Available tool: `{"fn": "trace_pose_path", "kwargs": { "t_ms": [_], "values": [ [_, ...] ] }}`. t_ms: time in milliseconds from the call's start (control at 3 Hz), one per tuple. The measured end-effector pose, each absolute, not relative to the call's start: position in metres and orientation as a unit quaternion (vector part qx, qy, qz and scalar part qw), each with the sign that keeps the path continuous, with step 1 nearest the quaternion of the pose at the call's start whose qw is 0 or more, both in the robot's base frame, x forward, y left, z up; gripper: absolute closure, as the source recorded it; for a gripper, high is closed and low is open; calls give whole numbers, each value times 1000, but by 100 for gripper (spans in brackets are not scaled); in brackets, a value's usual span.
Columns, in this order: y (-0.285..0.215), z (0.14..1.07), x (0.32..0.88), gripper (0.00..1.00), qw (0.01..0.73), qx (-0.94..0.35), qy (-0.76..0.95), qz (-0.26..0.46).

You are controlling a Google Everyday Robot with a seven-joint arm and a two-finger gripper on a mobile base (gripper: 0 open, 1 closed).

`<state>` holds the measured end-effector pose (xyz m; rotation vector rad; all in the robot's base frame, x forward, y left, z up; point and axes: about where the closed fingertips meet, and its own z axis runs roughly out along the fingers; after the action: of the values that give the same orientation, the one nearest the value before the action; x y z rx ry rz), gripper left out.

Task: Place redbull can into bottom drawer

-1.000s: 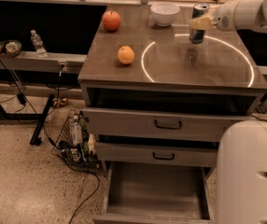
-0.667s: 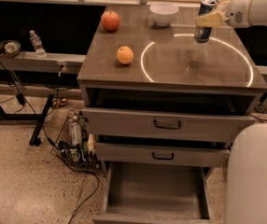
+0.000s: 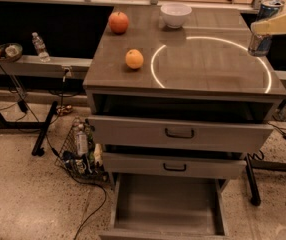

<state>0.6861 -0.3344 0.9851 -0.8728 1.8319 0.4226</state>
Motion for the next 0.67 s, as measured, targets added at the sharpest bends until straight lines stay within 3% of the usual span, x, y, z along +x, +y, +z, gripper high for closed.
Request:
{"fn": "trace_pose_path", "kwargs": {
  "t_ms": [667],
  "values": [
    [-332, 971, 666, 100, 488, -379, 760, 200]
  ]
}}
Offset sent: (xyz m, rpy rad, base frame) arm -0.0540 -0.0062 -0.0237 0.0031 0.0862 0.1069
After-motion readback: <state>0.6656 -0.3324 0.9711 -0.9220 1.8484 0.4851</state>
